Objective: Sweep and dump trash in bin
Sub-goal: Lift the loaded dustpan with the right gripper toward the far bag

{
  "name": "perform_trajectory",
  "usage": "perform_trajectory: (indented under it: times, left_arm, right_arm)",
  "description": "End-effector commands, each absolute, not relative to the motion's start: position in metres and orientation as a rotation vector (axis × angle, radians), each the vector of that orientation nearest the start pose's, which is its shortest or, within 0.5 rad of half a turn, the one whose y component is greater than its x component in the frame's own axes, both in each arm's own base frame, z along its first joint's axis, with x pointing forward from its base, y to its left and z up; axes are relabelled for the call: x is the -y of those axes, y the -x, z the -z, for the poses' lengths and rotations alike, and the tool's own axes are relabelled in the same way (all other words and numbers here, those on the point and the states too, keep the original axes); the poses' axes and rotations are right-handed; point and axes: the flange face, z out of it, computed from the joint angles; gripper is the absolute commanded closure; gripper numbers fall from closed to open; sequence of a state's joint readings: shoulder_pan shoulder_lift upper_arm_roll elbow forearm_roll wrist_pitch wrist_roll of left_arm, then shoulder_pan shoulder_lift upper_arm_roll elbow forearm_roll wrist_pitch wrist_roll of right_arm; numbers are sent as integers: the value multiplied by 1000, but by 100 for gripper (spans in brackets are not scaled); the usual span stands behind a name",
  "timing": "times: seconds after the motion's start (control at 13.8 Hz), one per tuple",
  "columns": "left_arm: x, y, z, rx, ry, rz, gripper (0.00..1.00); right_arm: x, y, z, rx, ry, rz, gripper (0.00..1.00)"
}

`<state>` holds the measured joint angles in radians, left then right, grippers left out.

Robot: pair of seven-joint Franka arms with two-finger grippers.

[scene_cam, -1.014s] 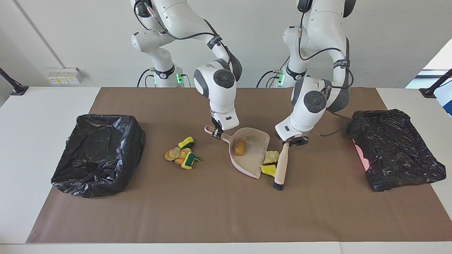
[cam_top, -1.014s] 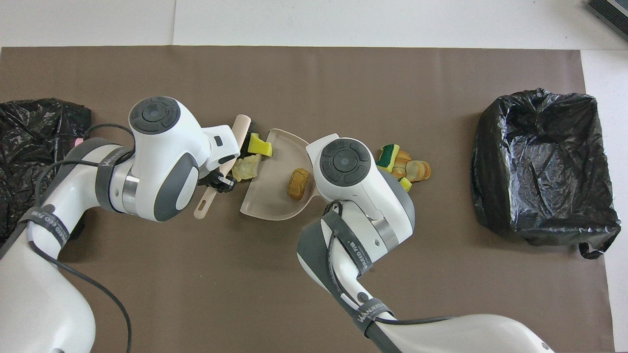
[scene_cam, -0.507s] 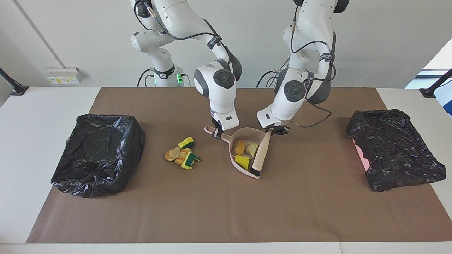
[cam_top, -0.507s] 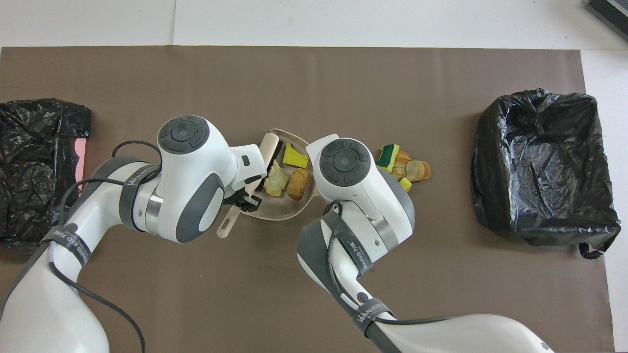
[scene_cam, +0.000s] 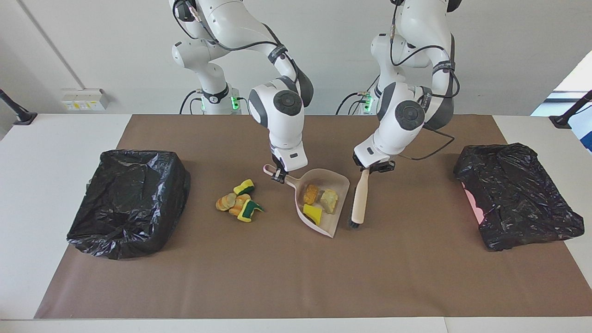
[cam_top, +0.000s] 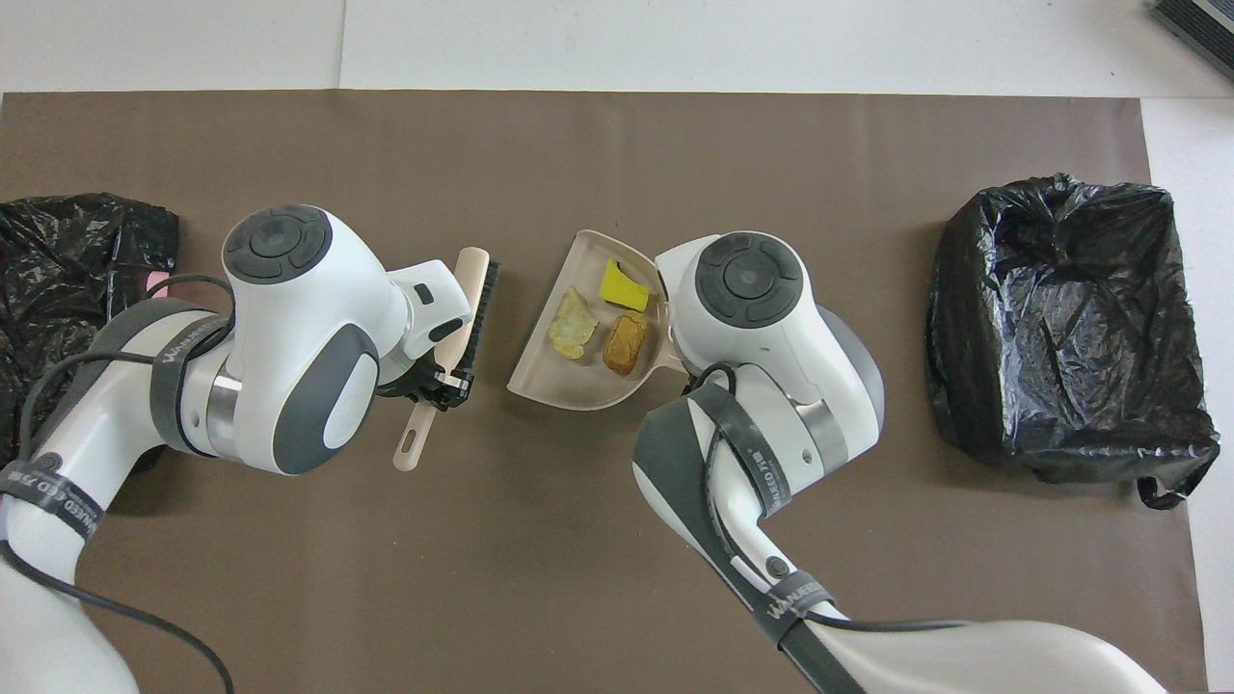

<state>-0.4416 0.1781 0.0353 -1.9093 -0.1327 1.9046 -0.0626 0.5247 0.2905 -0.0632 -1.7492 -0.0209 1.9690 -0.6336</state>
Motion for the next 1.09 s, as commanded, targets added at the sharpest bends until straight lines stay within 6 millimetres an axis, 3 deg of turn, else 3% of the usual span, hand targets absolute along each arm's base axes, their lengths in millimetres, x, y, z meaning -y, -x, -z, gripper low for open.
perform_trajectory:
  times: [0.0, 0.29, 0.51, 0.72, 0.87, 1.01]
  left_arm:
    - [261, -493, -391, -352, 3135, -287, 100]
    - [310, -396, -370, -215, 3161, -165, 100]
    - [350, -316, -371, -147, 3138, -183, 100]
    - [382, -246, -380, -40, 3124, -174, 100]
    - [401, -208, -368, 18, 3099, -163, 100]
    - [412, -173, -371, 2, 3090, -156, 100]
  right_arm:
    - [-217, -566, -457, 1636, 2696, -104, 100]
    - [-109, -563, -523, 1550, 2739, -93, 100]
    - [-13, -557, -551, 1531, 2771, -89, 100]
    - [89, -549, -555, 1555, 2771, -110, 100]
    - [134, -542, -556, 1610, 2808, -194, 100]
    - [170, -534, -560, 1693, 2838, -312, 100]
